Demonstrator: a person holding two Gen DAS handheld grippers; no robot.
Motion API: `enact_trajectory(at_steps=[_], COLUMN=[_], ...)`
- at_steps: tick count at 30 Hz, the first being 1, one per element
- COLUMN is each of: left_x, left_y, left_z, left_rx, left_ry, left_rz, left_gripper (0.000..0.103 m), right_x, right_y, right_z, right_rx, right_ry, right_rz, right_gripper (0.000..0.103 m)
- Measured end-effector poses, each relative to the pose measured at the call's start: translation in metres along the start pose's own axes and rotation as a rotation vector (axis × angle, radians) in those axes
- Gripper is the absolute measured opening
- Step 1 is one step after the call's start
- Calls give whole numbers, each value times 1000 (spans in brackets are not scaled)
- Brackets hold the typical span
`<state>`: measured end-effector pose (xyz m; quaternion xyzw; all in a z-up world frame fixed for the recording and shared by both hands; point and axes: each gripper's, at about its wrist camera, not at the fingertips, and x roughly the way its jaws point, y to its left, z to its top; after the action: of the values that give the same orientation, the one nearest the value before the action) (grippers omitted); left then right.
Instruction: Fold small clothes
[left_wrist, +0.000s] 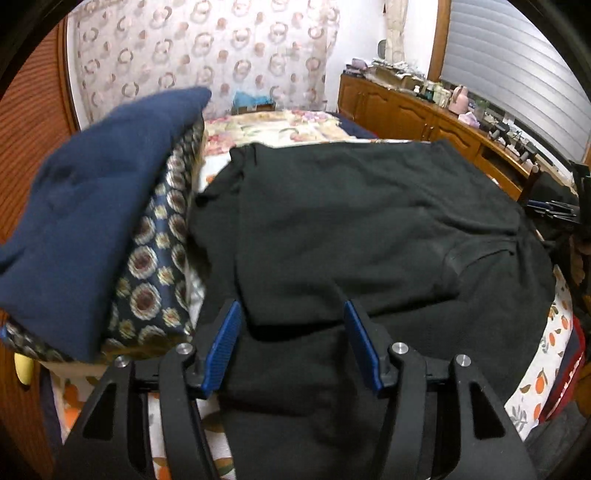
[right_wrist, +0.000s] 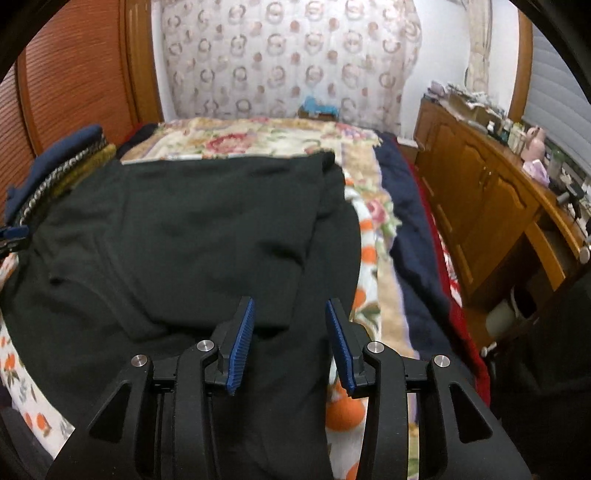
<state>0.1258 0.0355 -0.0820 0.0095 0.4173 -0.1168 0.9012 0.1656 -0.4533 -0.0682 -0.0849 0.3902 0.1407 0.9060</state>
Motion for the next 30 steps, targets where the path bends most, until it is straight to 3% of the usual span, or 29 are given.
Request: enact_trajectory(at_steps=[10, 30], left_x=[9, 13], left_y=[-2, 3], left_z=[-14, -11], left_rx=[31, 14], left_ry=[30, 19], left_rz=[14, 32], left_gripper=[58, 71], right_x=[7, 41], right_y=[19, 14], right_z=[-6, 8], right_rx=[18, 68], right_ry=[18, 55], right_rz=[71, -2], right_gripper=[40, 41])
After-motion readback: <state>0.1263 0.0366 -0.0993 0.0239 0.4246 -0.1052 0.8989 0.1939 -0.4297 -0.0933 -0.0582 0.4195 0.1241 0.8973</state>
